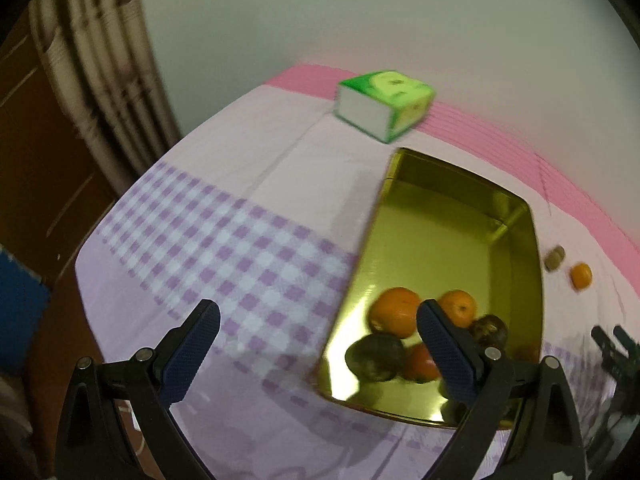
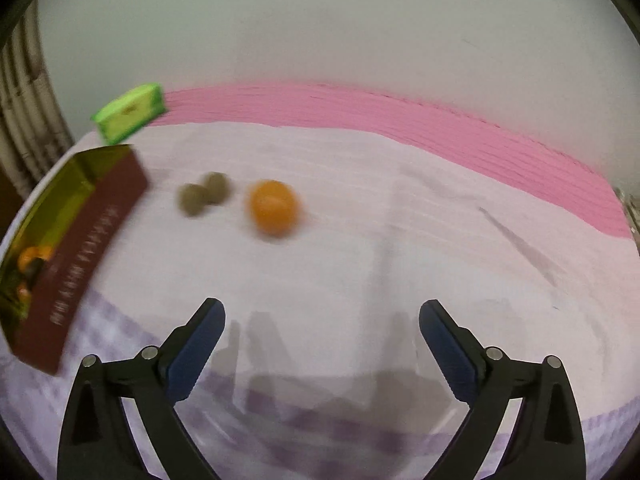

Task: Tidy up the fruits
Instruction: 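Move the left gripper to the two small olive-green fruits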

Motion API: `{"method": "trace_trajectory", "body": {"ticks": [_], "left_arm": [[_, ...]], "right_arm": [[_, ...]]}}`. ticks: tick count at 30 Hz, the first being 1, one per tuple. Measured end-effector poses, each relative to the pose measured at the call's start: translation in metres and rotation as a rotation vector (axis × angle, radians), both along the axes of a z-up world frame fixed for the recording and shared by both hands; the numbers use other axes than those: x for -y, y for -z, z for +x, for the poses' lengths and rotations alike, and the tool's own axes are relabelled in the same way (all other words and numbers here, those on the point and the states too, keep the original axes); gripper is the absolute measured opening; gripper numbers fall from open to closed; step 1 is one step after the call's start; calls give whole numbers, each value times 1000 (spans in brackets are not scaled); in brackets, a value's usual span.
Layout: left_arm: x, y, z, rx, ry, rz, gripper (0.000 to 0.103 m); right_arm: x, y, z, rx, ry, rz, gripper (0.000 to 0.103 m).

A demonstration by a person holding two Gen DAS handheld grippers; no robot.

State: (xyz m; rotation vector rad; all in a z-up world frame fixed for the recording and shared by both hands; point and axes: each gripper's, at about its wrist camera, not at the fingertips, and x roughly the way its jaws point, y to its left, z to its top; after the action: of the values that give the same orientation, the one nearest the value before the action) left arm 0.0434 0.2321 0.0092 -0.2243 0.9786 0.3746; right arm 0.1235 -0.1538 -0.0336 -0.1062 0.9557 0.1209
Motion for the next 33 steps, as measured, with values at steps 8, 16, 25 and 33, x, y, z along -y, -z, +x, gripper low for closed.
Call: {"method": "trace_trajectory", "body": {"ticks": [8,16,25,33], "left_arm": [[53,-7,27,-4,150,15,97],[114,-17,75,6,324,-16,97],[176,0,119,-42,503,-71,97],[211,20,145,-102,585,-46,97]], "right_arm": [[28,12,12,5,13,-70,100],[48,18,24,-22,-8,-13,103],[58,18,24,-23,-26,-9,103],[58,18,25,-23,-26,-9,103]]}}
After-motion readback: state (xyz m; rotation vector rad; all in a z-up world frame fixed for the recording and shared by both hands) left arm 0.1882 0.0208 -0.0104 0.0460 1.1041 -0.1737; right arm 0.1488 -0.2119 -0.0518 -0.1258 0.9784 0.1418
